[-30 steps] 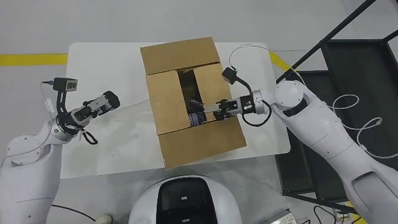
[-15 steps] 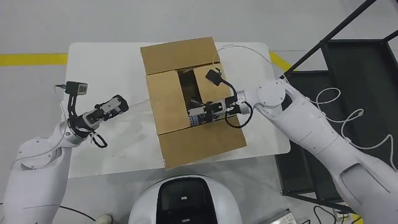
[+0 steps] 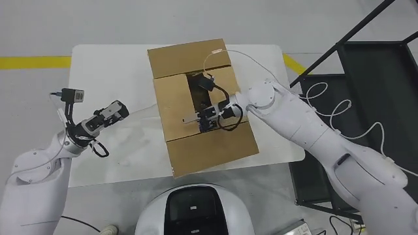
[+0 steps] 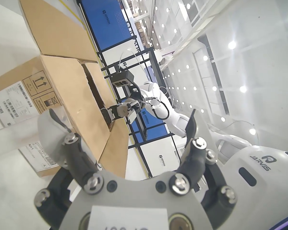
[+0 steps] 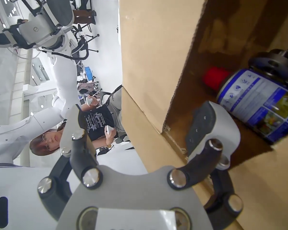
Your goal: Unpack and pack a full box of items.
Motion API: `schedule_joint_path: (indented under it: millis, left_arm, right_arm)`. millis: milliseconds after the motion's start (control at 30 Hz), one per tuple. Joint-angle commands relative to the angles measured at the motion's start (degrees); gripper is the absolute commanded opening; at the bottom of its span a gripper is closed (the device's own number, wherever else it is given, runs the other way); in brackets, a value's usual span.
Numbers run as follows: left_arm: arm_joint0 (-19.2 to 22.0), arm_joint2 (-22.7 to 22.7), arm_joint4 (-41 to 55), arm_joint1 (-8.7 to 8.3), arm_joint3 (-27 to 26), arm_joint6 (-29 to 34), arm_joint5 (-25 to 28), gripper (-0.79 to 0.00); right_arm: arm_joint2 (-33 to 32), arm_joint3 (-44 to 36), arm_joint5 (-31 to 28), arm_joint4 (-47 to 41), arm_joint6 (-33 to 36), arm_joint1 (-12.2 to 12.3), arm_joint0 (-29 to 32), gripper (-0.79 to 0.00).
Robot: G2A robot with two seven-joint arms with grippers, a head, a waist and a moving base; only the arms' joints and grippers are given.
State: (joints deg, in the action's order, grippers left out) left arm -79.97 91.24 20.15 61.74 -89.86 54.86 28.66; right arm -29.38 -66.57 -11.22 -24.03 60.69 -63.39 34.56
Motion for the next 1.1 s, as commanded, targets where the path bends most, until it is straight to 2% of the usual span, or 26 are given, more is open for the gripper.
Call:
schedule_joint_path:
  millis: [0,200,433,633,833,967,1067]
  left_arm:
    - [0.1,0.16,-0.4,-0.07,-0.21,-0.71,-0.08,0.0]
    - [-0.06,1.31,-0.19,-0.29,-0.96,-2.35,0.22,0.0]
    - [-0.75,3.62,0.62,-0.66,-2.67,-3.59,0.7,0.0]
    - [-2.2,6.3,1.35,-1.07,-5.47,-3.66,0.95,0.0]
    - [-3.98,7.98,2.98,-1.35,-7.5,-3.22,0.88,0.0]
    - [-3.97,7.33,3.84,-1.46,-7.93,-1.89,0.07,0.0]
    - [-2.48,5.06,3.16,-1.48,-6.36,-0.66,-2.06,0.0]
  right_arm:
    - [0.01,1.04,-2.02,-3.36,2.61,-0.84,-0.11,0.0]
    - [-1.67,2.82,-6.64,-9.6,7.46,-2.11,-0.56,0.0]
    - [-1.9,-2.33,-9.15,-10.06,6.38,-3.83,-1.24,0.0]
    - [2.78,-4.01,-7.96,-7.99,4.21,-7.89,-3.73,0.0]
    - [8.08,0.62,-6.95,-6.15,1.73,-13.11,-5.59,0.0]
    - [9.65,4.19,-7.46,-5.59,1.64,-15.68,-6.16,0.0]
    - [9.69,6.38,-8.06,-5.29,1.96,-16.78,-6.34,0.0]
